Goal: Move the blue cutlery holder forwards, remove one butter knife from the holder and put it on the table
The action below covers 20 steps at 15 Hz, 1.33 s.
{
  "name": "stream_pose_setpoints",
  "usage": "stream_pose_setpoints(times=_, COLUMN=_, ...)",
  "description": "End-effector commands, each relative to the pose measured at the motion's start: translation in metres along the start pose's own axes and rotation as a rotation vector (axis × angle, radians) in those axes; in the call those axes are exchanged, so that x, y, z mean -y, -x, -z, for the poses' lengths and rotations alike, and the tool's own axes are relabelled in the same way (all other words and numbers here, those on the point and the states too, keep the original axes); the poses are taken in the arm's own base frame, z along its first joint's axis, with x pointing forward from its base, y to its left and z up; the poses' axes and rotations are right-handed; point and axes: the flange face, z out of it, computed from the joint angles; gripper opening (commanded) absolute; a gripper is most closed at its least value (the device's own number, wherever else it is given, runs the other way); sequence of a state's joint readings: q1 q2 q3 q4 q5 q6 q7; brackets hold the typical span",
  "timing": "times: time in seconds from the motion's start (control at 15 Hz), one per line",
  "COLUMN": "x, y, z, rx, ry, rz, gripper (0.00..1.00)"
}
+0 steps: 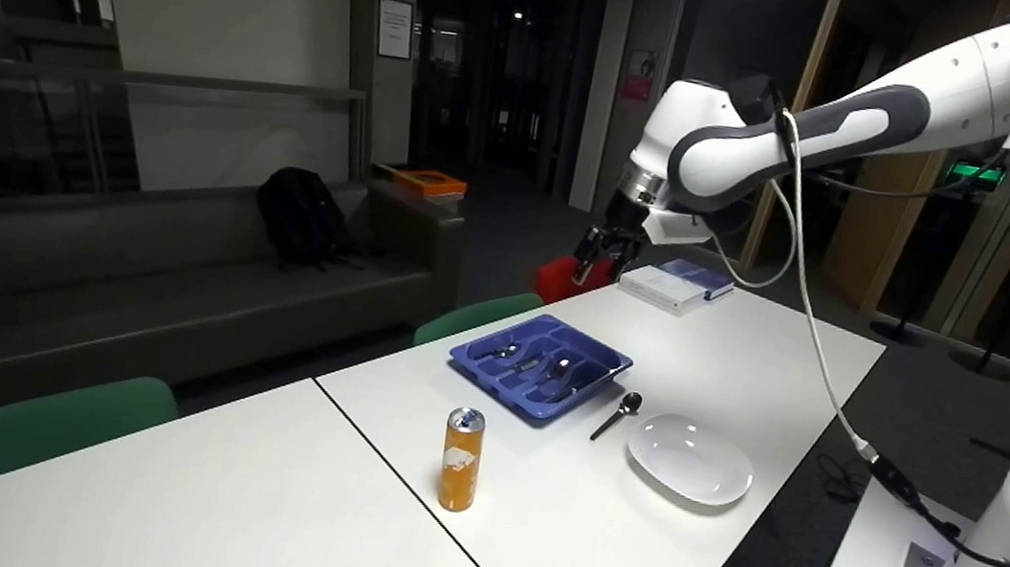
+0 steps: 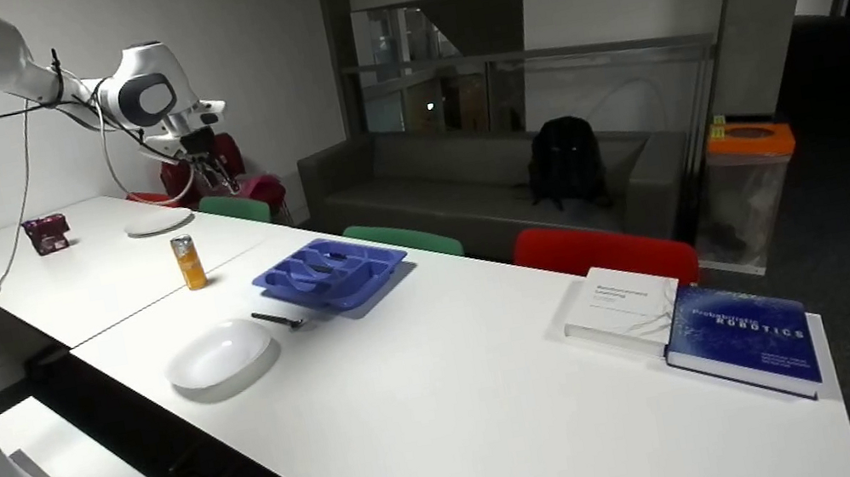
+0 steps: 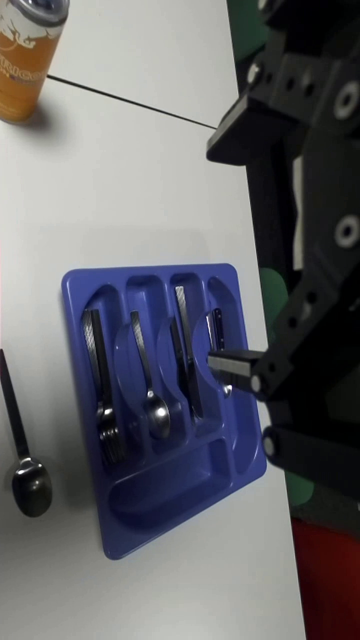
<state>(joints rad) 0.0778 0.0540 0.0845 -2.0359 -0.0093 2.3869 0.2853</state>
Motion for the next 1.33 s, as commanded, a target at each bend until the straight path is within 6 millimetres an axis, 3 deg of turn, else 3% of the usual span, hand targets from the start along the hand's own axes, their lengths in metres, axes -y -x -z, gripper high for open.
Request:
stream_pose_setpoints(times=0.0, x=-0.014, y=-0.003, z=-0.034, rx=-0.018, ry=0.029, rz=-0.009, gripper=1.0)
stream_pose_setpoints(times=0.27, x=-0.034, y=-0.006, z=-0.1, rx=0.055, ry=0.037, rz=-0.031, gripper=1.0)
stream_pose_setpoints(times=0.6, x=-0.075, y=-0.007, z=-0.177, rx=0.14, ry=0.009, rz=-0.039, gripper=1.0)
stream_pose_setpoints(times=0.73, x=-0.079, y=-0.011, z=-0.189, rx=0.174, ry=-0.025, rz=-0.033, gripper=1.0)
stream_pose_setpoints(times=0.8, x=-0.077, y=0.003, z=-0.187, rx=0.173, ry=0.015, rz=-0.046, gripper=1.0)
stream_pose_setpoints(times=0.93, x=-0.081, y=-0.002, z=-0.196, rx=0.176, ry=0.003, rz=-0.044, gripper=1.0)
stream_pose_setpoints(times=1.27, x=-0.071, y=-0.005, z=-0.196, rx=0.124, ry=0.022, rz=-0.015, gripper=1.0)
